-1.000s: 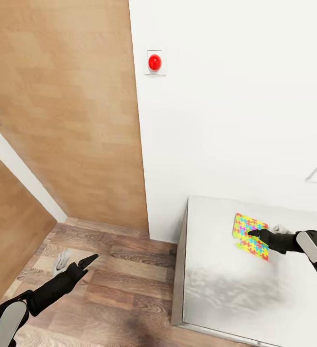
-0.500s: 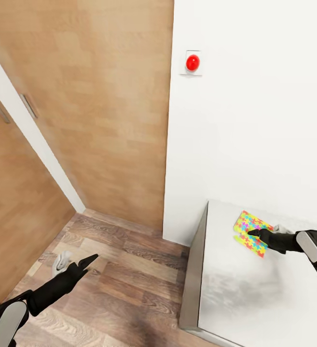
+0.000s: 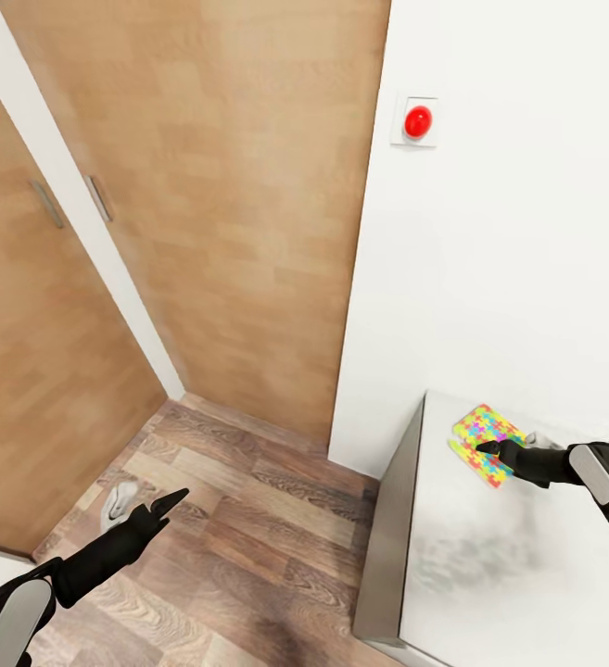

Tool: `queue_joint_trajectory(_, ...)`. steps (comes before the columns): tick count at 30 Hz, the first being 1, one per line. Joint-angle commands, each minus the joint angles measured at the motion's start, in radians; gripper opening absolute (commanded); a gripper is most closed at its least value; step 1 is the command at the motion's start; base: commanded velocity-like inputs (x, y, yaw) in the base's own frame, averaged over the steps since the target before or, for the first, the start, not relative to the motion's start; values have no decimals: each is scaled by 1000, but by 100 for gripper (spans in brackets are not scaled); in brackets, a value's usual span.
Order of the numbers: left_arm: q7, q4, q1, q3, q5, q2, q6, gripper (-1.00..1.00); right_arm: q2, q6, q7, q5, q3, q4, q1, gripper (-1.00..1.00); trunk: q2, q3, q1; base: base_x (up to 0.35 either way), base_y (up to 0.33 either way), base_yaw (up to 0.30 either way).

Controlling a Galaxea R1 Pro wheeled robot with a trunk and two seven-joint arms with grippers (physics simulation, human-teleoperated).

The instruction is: Put all the toys in the child's room - the three board games (two on the bed and one on the table), the two jigsaw puzzles on the table, and the tennis ball on the table - inside the toy box on the table in the child's room.

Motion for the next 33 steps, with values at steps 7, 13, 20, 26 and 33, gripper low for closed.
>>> queue_joint_trajectory(7,-4,0,-1,2,-1,0,6,100,0,5,7,6,-3,-1,-1,100,-2,-2,1,0,0,29)
queue_joint_trajectory(13,-4,0,-1,2,-1,0,6,100,0,5,8,6,-3,-1,-1,100,-2,-2,1,0,0,10)
queue_joint_trajectory(20,-4,0,-1,2,-1,0,6,100,0,5,8,6,-3,-1,-1,100,-2,-2,1,0,0,3)
queue_joint_trajectory(26,-4,0,-2,2,-1,0,6,100,0,6,8,6,-3,-2,-1,100,-2,-2,1,0,0,7)
queue_joint_trajectory(33,-4,0,-2,2,-1,0,6,100,0,6,8,6,-3,-2,-1,100,-2,-2,1,0,0,156)
